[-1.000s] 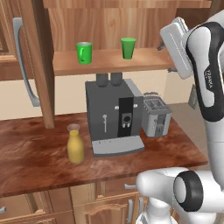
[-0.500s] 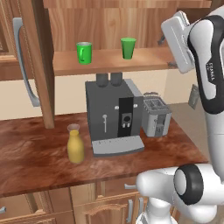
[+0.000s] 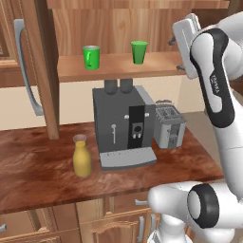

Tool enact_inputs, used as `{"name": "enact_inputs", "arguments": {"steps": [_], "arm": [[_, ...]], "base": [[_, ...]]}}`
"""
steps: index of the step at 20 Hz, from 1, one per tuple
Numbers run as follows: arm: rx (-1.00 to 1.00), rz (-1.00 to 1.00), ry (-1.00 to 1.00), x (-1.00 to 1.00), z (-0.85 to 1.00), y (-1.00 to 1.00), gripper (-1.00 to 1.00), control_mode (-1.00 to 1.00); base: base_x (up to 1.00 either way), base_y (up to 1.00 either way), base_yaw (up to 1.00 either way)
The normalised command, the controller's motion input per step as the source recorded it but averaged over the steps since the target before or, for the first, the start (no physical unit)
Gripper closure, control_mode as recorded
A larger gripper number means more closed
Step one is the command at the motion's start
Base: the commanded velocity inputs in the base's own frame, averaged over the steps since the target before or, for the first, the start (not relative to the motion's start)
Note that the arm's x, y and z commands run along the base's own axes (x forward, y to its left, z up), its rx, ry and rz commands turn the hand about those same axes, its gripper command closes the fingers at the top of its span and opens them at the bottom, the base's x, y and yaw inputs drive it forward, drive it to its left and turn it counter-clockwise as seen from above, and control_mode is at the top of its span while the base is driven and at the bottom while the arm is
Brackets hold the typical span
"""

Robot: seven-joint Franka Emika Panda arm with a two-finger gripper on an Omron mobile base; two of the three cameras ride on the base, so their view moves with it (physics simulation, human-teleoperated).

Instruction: There is a tray on the dining counter. Grab the cup, mug, and pitcher and place them on the tray. The pitcher may be placed next to the tray if it cannot fit the tray.

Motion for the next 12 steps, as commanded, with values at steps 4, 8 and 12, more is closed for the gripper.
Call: {"name": "enact_inputs", "arguments": {"steps": [4,8,12], "arm": [[0.08,-0.09,-0.05,0.46,-0.13,0.11,-1.0,-1.0],[0.02,-0.04,0.0,0.5,0.0,0.08,-1.0,-1.0],[0.0,0.0,0.02,0.52,0.0,0.0,-1.0,-1.0]], "base": [[0.0,0.0,0.0],[0.0,0.0,0.0],[0.0,0.0,0.0]]}}
